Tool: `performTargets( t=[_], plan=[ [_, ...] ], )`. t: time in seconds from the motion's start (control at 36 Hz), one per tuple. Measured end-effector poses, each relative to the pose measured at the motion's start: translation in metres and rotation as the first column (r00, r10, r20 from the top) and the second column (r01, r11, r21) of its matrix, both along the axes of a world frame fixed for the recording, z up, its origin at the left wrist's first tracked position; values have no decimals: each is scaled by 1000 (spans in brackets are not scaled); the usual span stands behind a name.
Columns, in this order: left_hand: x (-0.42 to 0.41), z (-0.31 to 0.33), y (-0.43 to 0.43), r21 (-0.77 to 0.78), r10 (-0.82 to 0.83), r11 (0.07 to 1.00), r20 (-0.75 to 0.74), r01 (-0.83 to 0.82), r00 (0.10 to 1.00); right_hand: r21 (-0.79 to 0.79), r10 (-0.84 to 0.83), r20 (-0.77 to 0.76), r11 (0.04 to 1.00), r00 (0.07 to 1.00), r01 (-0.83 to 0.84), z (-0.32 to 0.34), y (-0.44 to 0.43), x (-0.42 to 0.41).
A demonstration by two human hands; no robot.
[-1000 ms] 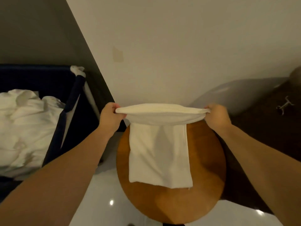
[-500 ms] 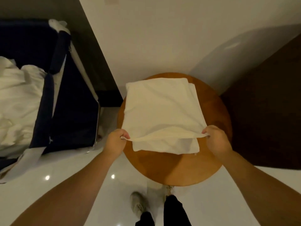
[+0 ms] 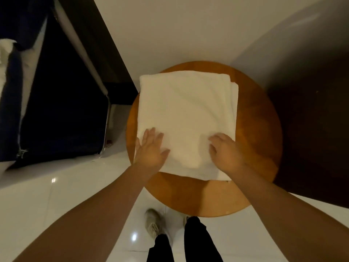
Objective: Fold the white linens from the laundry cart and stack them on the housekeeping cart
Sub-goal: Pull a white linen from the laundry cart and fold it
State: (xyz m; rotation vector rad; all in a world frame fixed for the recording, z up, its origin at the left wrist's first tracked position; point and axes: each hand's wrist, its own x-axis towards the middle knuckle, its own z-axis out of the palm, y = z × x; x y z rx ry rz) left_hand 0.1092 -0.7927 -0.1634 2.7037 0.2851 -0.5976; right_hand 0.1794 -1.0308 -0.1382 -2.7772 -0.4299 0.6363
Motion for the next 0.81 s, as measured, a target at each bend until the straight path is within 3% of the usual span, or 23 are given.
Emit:
performTargets(
  t=[0.11,0.28,0.53,0.61,0.72,0.81],
  plan=[
    [-3,-36,-19,50,-5,999,-138,12,990,-140,76,-177,985,981,-102,-36,24,-9],
    [-11,-63,-19,75,-21,997,-87,27,996,-176,137,-104,972,985,-154,-80,-1,-21],
    [1,-43,-15,39,-32,999,-114,36,993,-167,186,-164,963,969,-213,-53,-8,4],
    [1,-7,-2,-29,51,998,-97,-54,994,-92,139,-148,984,979,-154,-17,4,16],
    [2,67,17,-175,305,940,41,-293,952,166,20,-32,986,999,-15,48,37,33],
    [-4,129,35,-244,411,895,130,-373,902,349,-21,23,937,1000,12,103,72,41]
  ],
)
